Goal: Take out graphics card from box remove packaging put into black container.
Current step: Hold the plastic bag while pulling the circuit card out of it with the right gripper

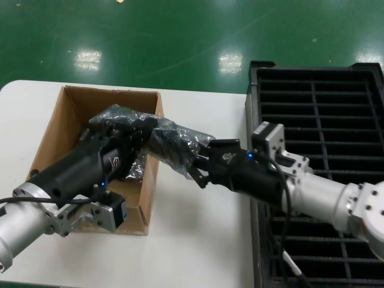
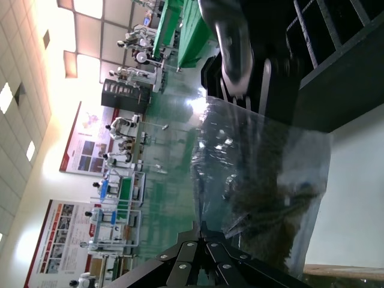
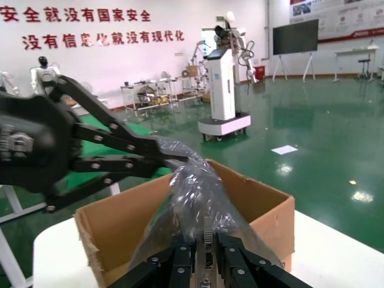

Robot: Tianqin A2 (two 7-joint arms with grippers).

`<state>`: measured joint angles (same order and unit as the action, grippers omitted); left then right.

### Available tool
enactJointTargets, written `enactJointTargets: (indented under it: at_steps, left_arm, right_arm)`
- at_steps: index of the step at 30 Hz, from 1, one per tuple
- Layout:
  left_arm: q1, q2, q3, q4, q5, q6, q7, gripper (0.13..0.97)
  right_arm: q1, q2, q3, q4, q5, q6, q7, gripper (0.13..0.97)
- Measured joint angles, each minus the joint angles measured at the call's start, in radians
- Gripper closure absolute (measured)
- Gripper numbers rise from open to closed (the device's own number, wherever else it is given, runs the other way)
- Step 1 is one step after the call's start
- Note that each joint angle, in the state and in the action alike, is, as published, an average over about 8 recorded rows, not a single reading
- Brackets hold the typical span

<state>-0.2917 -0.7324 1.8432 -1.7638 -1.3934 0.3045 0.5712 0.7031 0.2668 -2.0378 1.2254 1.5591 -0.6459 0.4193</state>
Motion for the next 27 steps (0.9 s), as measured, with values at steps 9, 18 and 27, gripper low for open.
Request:
enactJointTargets:
  at_steps: [9,18,27]
  left_arm:
    - [0.0,0.0,0.0,0.0,0.0,0.0,0.0,0.957]
    - [0.0,0.0,0.0,0.0,0.0,0.0,0.0,0.957]
    - [0.0,0.0,0.0,0.0,0.0,0.0,0.0,0.957]
  right_arm:
    - [-0.063,0.086,0.013,0.154,-0.007,-0.01,0.038,0.906]
    - [-0.112,0.162,0.03,0.252,-0.032,-0.008,0.066,0.906]
    - [-0.248,0.338,0.124,0.47,-0.052,-0.001,0.187,0.906]
